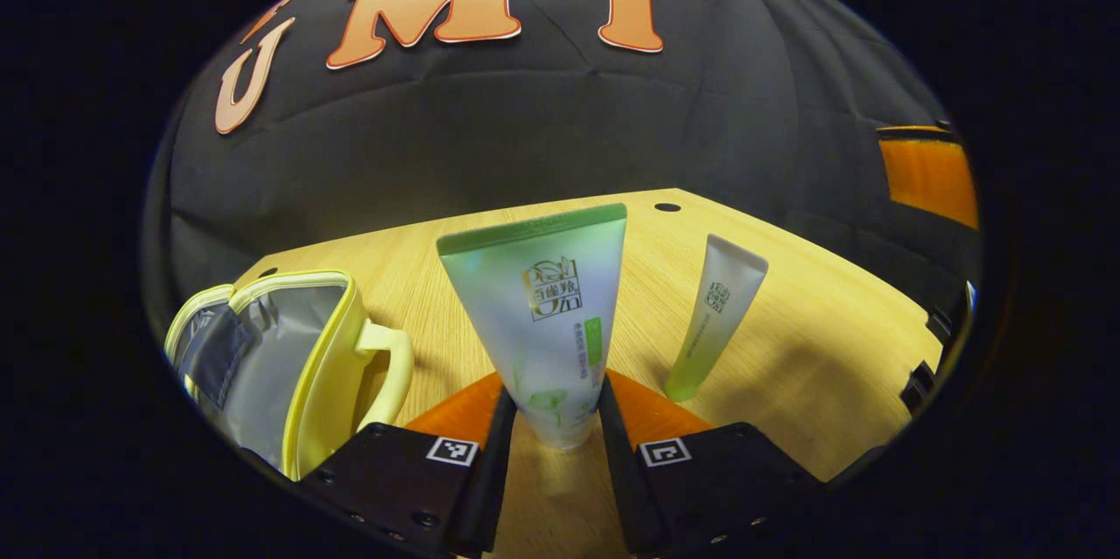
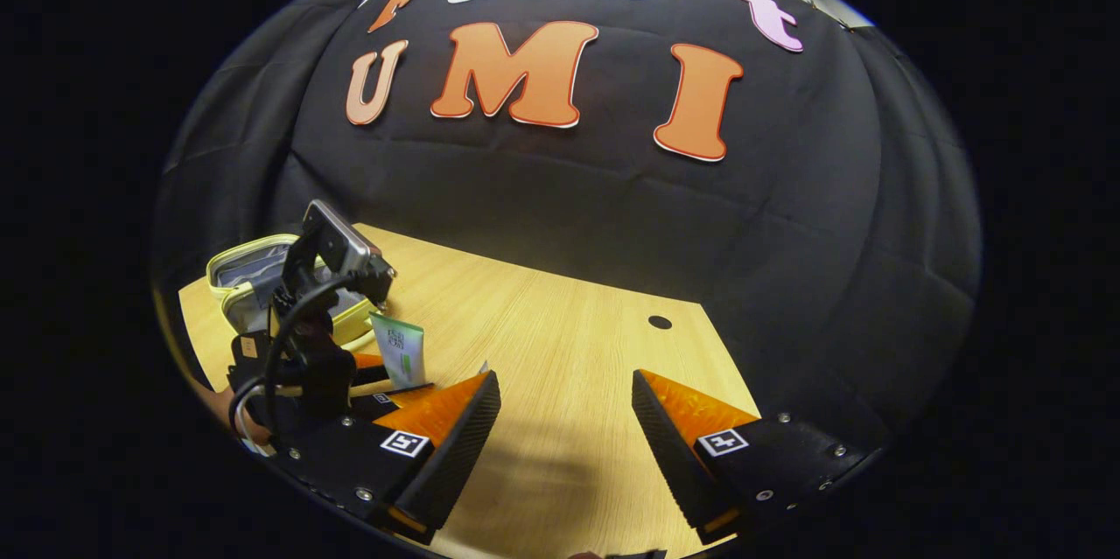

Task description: First open the suitcase, pack the skin care products into it, and then close the suitcase.

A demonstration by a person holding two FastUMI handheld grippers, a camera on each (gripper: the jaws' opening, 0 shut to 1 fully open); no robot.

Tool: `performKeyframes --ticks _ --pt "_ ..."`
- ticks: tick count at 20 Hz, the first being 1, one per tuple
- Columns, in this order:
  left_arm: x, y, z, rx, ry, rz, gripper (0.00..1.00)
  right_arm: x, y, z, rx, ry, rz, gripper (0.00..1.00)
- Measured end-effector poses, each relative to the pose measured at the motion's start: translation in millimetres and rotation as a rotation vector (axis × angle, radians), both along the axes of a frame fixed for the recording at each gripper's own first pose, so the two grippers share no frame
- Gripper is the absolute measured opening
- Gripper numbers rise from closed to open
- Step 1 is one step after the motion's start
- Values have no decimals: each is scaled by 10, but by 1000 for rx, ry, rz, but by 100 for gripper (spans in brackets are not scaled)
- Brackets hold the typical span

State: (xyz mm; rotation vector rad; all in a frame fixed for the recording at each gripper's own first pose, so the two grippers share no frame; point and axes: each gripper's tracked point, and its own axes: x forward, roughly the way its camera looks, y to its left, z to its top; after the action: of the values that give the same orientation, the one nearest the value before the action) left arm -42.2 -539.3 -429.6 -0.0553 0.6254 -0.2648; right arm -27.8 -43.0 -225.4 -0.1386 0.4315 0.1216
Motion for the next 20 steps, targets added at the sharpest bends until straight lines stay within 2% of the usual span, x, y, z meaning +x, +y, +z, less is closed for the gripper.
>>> performKeyframes --ticks 5,10,15,16,20 --pt "35 242 396 -18 0 42 52 -25 138 -253 12 92 51 96" --pt "81 550 761 26 -29 68 52 7 388 -492 56 146 128 96" --pt "56 893 1140 41 -55 123 53 96 661 -956 107 229 218 96" --pt "33 959 1164 44 -47 141 53 120 704 -1012 119 239 234 94" --pt "-137 1231 1203 97 -18 184 52 213 789 -1238 154 281 248 77"
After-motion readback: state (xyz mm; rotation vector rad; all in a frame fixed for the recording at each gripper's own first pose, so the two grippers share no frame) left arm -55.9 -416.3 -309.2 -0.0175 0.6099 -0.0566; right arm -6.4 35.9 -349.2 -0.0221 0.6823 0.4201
